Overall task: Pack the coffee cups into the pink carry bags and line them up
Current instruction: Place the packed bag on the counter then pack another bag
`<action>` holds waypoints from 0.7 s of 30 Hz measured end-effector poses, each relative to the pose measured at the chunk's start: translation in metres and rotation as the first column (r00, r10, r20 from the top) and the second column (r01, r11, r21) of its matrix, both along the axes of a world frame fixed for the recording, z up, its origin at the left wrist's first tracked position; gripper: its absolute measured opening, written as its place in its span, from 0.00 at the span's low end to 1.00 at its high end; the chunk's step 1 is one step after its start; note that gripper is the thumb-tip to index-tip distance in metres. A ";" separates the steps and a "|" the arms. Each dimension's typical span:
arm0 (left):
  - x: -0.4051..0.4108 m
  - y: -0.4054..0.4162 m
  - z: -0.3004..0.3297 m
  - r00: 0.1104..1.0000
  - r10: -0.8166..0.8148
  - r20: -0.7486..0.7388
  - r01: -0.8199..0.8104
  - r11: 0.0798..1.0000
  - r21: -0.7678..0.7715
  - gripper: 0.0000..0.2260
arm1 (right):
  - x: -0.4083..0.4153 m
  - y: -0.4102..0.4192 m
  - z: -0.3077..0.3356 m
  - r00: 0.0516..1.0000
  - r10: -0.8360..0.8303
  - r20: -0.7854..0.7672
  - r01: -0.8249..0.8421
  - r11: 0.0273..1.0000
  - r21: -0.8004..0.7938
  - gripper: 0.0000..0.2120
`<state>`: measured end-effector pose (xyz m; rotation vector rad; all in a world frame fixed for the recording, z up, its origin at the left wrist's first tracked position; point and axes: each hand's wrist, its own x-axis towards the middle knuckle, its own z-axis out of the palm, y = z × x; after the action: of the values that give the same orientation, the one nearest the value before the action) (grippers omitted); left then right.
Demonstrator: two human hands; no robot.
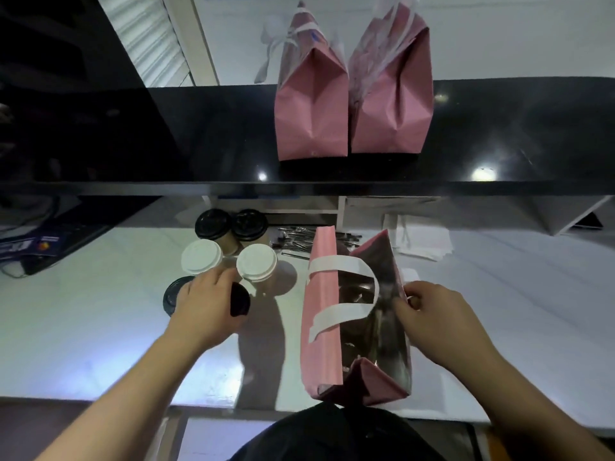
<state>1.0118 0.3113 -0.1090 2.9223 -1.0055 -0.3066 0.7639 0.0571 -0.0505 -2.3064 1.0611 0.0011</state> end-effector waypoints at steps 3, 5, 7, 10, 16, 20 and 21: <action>0.007 0.010 -0.021 0.999 -0.007 0.054 0.003 0.998 0.058 0.41 | 0.002 0.000 -0.002 1.000 0.009 0.000 -0.009 1.000 0.000 0.14; 0.010 0.011 -0.029 0.997 -0.016 0.074 0.010 0.996 0.088 0.41 | 0.003 0.001 -0.003 1.000 0.012 0.000 -0.012 1.000 -0.008 0.14; 0.012 0.012 -0.034 0.997 -0.011 0.072 0.005 0.997 0.080 0.39 | 0.002 0.001 -0.005 1.000 0.014 0.000 -0.014 1.000 -0.014 0.14; 0.011 0.012 -0.032 0.999 -0.010 0.054 0.006 0.997 0.080 0.36 | 0.000 0.000 -0.008 1.000 0.015 0.004 -0.015 1.000 -0.018 0.14; -0.008 0.005 0.010 0.999 -0.018 -0.048 0.023 0.996 0.090 0.37 | 0.000 0.001 -0.008 1.000 0.007 0.017 -0.007 1.000 -0.001 0.14; -0.026 0.001 0.072 0.988 -0.065 -0.142 0.064 0.998 -0.014 0.40 | 0.000 0.002 -0.006 1.000 0.005 0.017 -0.005 1.000 0.003 0.15; -0.030 0.000 0.087 0.984 -0.084 -0.154 0.078 0.996 -0.043 0.40 | 0.000 0.002 -0.005 1.000 0.006 0.014 -0.006 1.000 0.004 0.15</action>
<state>0.9816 0.3118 -0.0217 2.7773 -1.0957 -0.5057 0.7639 0.0594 -0.0559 -2.3034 1.0461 -0.0099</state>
